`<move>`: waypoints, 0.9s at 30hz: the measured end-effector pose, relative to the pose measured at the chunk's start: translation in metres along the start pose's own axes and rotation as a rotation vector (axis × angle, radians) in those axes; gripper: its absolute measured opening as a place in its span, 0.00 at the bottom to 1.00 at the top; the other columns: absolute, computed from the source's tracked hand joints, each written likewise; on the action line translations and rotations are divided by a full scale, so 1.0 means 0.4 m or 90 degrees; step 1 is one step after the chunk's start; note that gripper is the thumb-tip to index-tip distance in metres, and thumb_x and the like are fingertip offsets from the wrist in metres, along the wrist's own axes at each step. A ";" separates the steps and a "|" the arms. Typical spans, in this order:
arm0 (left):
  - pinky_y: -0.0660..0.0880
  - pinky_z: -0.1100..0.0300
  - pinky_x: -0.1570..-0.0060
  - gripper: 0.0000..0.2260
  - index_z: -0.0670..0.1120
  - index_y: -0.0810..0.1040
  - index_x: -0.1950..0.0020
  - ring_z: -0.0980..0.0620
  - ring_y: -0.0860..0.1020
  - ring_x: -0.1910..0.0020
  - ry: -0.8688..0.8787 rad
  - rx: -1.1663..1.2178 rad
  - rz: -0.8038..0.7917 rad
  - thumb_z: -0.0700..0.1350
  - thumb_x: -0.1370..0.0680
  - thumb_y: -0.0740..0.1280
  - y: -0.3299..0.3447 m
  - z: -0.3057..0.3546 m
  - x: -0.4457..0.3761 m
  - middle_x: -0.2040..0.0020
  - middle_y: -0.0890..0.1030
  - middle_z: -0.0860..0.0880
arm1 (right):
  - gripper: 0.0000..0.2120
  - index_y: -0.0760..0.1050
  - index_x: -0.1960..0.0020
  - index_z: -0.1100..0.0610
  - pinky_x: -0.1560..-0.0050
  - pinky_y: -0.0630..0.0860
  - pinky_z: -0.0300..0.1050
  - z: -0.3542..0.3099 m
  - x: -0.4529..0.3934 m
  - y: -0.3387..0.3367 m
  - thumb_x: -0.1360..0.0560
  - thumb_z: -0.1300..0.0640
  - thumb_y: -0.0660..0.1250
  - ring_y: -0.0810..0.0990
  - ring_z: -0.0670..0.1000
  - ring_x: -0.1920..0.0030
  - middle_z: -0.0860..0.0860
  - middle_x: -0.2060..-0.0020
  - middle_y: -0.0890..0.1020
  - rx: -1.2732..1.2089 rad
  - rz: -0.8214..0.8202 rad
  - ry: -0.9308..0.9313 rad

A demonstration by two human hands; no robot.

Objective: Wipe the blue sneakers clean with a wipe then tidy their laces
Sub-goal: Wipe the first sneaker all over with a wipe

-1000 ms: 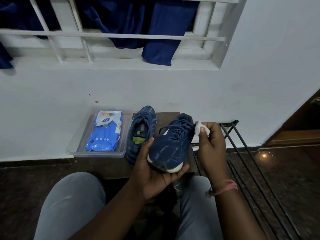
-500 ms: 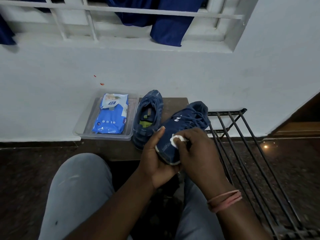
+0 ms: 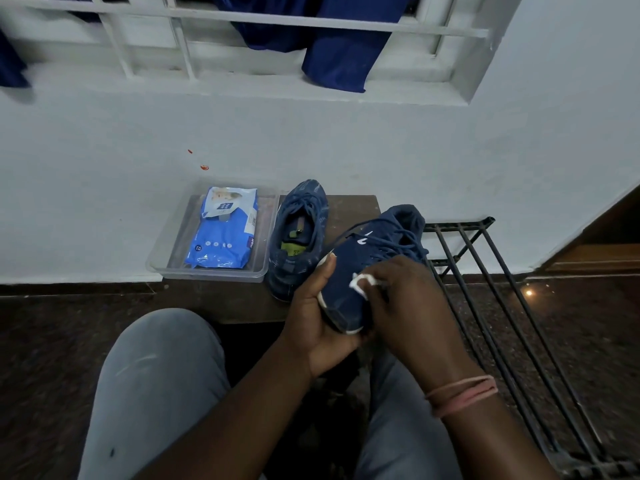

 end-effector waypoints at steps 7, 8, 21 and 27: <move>0.80 0.46 0.41 0.30 0.40 0.83 0.35 0.41 0.84 0.41 -0.010 -0.028 -0.036 0.63 0.19 0.59 0.012 0.016 -0.002 0.38 0.83 0.39 | 0.03 0.83 0.54 0.49 0.53 0.75 0.43 -0.030 0.003 0.010 0.23 0.55 0.70 0.79 0.45 0.56 0.45 0.57 0.81 -0.056 -0.079 -0.011; 0.79 0.44 0.39 0.29 0.40 0.81 0.32 0.40 0.83 0.40 -0.007 -0.030 -0.037 0.62 0.19 0.59 0.014 0.012 -0.003 0.35 0.82 0.39 | 0.03 0.84 0.54 0.49 0.53 0.76 0.45 -0.012 -0.006 0.003 0.24 0.55 0.71 0.79 0.47 0.56 0.46 0.57 0.82 -0.011 -0.041 0.009; 0.80 0.47 0.41 0.27 0.40 0.82 0.33 0.41 0.83 0.39 0.032 -0.061 -0.012 0.59 0.17 0.58 0.010 0.035 -0.020 0.35 0.82 0.39 | 0.04 0.82 0.55 0.50 0.54 0.74 0.34 -0.041 0.013 0.017 0.22 0.53 0.71 0.79 0.40 0.56 0.43 0.58 0.82 -0.114 -0.065 0.018; 0.80 0.51 0.44 0.26 0.38 0.85 0.41 0.43 0.85 0.45 0.001 -0.069 -0.008 0.58 0.16 0.58 0.008 0.028 -0.030 0.44 0.85 0.39 | 0.04 0.82 0.54 0.49 0.52 0.75 0.44 -0.031 -0.002 0.023 0.23 0.58 0.70 0.78 0.43 0.56 0.43 0.59 0.79 -0.106 -0.033 -0.029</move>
Point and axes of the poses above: each hand's wrist, its own x-axis away from the middle knuckle, its own y-axis out of the palm, z = x × y, the point moved 2 cm from there along -x, towards the middle knuckle
